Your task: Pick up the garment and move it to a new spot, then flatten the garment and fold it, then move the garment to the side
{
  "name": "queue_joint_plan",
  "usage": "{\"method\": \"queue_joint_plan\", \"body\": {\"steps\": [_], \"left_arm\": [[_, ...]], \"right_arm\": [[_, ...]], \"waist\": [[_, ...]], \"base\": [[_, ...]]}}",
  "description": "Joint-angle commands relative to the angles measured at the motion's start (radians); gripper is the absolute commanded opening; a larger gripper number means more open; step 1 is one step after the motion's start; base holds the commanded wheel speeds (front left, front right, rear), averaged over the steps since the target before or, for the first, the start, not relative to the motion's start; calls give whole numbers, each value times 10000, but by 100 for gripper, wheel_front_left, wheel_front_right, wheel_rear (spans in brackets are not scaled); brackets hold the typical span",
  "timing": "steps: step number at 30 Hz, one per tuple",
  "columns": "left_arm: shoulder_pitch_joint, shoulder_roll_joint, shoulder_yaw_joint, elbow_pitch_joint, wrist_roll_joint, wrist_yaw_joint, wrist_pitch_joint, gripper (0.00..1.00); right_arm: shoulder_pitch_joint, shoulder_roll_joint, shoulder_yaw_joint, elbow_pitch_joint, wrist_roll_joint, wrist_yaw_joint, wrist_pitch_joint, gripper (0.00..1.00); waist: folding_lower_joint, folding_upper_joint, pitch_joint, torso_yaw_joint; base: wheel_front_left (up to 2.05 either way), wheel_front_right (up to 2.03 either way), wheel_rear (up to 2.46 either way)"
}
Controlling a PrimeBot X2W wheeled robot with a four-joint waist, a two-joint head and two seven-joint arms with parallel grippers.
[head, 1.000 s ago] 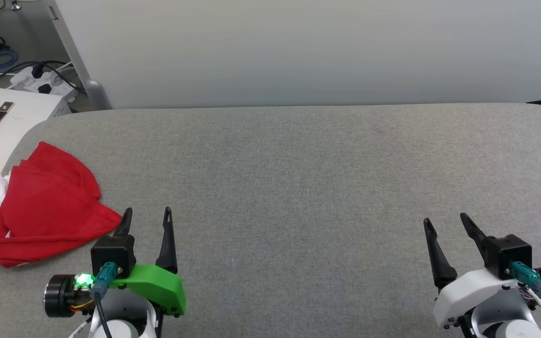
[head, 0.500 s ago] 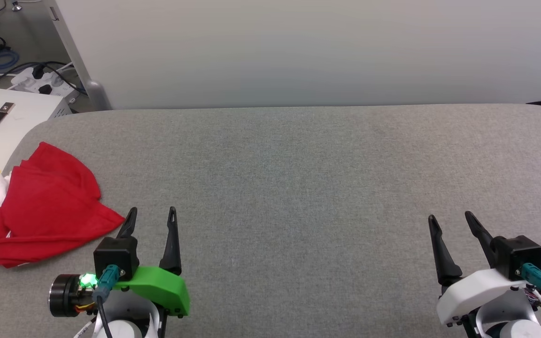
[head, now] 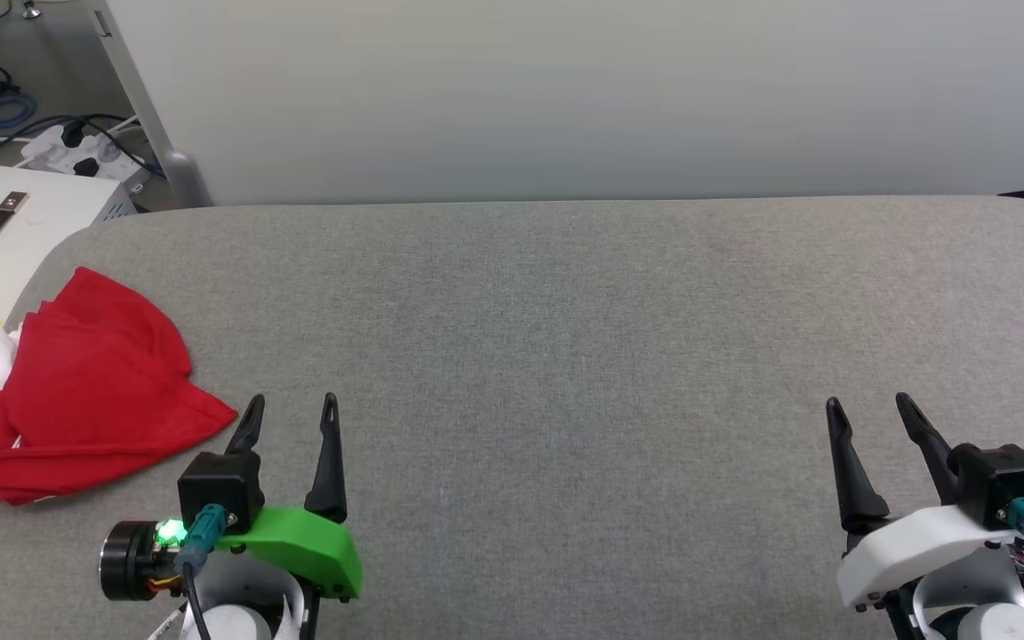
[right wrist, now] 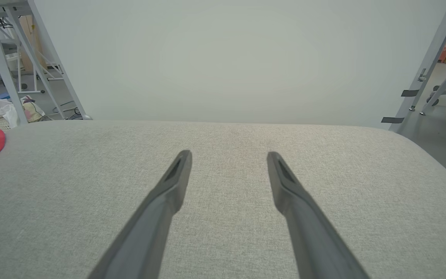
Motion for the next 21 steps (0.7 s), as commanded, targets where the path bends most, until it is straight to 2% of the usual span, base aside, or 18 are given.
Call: {"method": "queue_joint_plan", "body": {"steps": [1, 11, 21], "left_arm": [[-213, -18, -3, 88, -128, -50, -110, 100], [-406, -15, 126, 298, -196, -82, -316, 100], [-463, 14, 448, 533, -318, -148, -528, 100]], "right_arm": [[-173, -9, -42, -65, 116, 1, -93, 100], [-203, -10, -15, -315, 111, 2, -9, 100], [-299, -11, 232, -514, -36, 2, 41, 100]], "waist": [[0, 0, -3, 36], [0, 0, 86, 638], [0, 0, 159, 1797]], "base": [[0, 0, 0], [0, 0, 0], [0, 0, 0]]}}
